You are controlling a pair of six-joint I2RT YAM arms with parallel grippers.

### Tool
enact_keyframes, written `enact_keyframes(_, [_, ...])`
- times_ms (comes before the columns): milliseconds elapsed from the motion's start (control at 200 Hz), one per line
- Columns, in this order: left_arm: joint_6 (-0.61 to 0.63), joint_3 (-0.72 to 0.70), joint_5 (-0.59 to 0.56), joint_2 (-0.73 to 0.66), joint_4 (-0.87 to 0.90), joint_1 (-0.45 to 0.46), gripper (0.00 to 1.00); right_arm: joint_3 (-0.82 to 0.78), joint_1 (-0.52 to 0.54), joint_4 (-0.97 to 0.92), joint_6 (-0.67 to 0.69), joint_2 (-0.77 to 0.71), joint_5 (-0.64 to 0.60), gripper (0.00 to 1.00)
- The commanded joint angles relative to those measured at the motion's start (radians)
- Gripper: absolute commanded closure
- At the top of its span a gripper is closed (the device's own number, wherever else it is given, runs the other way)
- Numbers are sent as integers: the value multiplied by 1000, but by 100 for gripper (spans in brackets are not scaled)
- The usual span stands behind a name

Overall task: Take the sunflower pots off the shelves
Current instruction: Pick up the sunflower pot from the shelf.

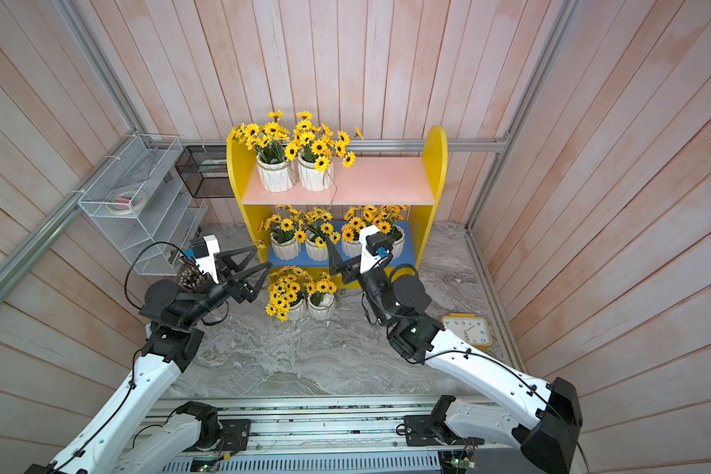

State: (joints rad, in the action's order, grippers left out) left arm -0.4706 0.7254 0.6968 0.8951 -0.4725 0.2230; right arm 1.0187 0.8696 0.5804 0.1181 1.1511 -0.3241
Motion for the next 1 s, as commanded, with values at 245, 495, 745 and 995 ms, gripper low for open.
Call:
enact_keyframes(245, [-136,-26,222,31,-220,-19,0,366,-207,-231,38,245,323,2])
enact_keyframes(495, [-139,-28,187,53,-207,-48,0,496,-287,-232,-58,377,441,2])
enact_keyframes(745, [-119,-19,173,62,-171,-51,0,604,-333,-216,-127,495,549,2])
enact_keyframes(995, [-101,-15,166,62,-145,-51,0,804,-393,-278,-225,629,682,2])
